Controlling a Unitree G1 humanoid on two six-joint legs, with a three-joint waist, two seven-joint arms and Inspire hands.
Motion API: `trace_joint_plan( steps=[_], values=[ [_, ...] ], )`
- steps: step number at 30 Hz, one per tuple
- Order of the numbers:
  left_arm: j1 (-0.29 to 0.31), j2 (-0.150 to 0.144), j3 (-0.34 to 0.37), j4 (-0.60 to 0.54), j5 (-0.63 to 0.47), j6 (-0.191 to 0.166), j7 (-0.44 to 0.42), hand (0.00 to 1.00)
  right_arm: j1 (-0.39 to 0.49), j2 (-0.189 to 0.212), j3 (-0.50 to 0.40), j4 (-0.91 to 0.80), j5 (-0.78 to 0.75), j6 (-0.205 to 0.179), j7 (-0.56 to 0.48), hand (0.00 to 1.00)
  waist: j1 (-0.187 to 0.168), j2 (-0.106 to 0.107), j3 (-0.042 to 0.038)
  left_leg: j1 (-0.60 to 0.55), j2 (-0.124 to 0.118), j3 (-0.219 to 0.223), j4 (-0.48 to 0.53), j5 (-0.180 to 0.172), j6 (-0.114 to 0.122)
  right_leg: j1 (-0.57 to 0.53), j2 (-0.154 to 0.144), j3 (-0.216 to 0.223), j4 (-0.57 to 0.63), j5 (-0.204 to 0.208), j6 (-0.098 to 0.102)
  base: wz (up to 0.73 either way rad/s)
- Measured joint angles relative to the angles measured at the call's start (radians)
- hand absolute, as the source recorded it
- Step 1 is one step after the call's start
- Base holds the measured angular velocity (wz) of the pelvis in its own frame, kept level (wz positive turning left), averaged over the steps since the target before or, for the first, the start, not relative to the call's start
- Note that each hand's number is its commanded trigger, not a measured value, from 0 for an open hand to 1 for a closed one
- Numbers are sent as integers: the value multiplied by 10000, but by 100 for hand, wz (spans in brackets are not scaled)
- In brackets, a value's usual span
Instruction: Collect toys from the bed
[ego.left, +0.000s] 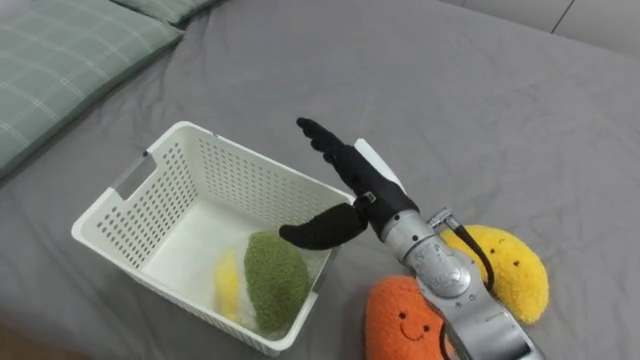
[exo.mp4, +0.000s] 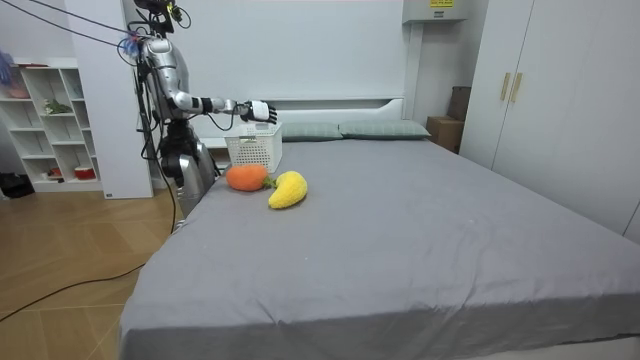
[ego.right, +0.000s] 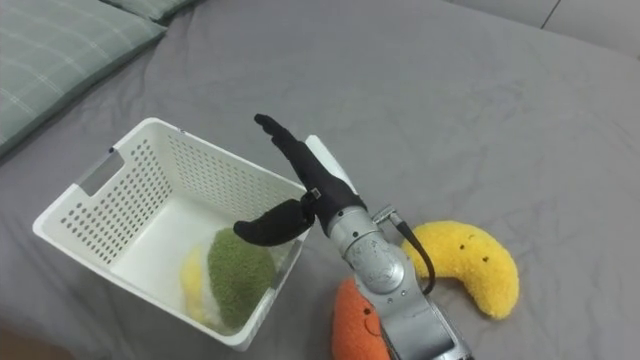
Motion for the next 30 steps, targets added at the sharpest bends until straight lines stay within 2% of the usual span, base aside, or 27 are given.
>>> trace_joint_plan(
  steps=[5, 7, 11, 13, 15, 18, 22, 25, 28, 30],
  values=[
    [0, 58, -101, 0, 3, -15, -88, 0, 1, -61, -11, 8, 891, -11, -68, 0, -224, 28, 13, 5, -13, 9, -1, 25, 5, 7, -14, 11, 5, 0, 1, 0],
    [2, 108, -91, -2, 2, -22, -227, 0, 1, -221, -36, 11, 1240, -39, -96, 0, -297, 35, 15, 27, -19, 13, 0, 26, 7, 22, -15, 28, 5, 4, 7, 0],
    [-17, 188, -75, -21, 9, -59, -261, 0, 10, -294, -98, 14, 1373, -76, -214, 0, -452, 34, 5, 35, -22, 10, -2, 28, 10, 15, -18, 45, 5, 6, 10, 0],
    [-16, 163, 36, -28, 9, -177, -226, 0, 124, -303, -452, 15, 1616, -135, -363, 0, -490, 28, -36, 53, -30, 27, -6, 30, 14, 23, -21, 49, 6, 10, 17, 0],
    [12, 159, 129, -26, 0, -224, -182, 0, 195, -303, -799, 15, 1804, -157, -558, 0, -553, 64, -22, 63, -29, 44, 4, 32, 17, 24, -23, 34, 6, 10, 18, 0],
    [96, 137, 125, -21, 2, -227, -118, 0, 318, -319, -1238, 88, 2278, -357, -1010, 0, -658, 107, -49, 78, -24, 113, -6, 33, 19, 15, -26, 41, 6, 13, 22, -3],
    [231, -6, 122, -16, -53, -274, 218, 0, 616, -396, -1556, 453, 2795, -544, -1314, 0, -821, 202, -183, 120, -22, 153, -35, 33, 20, 25, -24, 103, 6, 14, 24, -2],
    [401, -34, 123, -16, -281, -298, 428, 0, 827, -437, -1603, 793, 2848, -550, -1371, 0, -1002, 253, -173, 154, -9, 232, -63, 33, 19, 29, -6, 245, 8, 14, 24, -8],
    [491, -34, 130, -15, -258, -298, 579, 0, 1088, -640, -1670, 811, 2761, -550, -1378, 0, -1085, 238, -173, 170, 4, 274, -74, 32, 18, 11, 7, 312, 24, 15, 24, -6],
    [506, -34, 150, -18, -253, -298, 578, 0, 1166, -628, -1917, 815, 2752, -550, -1396, 0, -1128, 222, -183, 194, 7, 289, -76, 32, 18, 24, 8, 324, 31, 15, 23, 0]
  ],
)
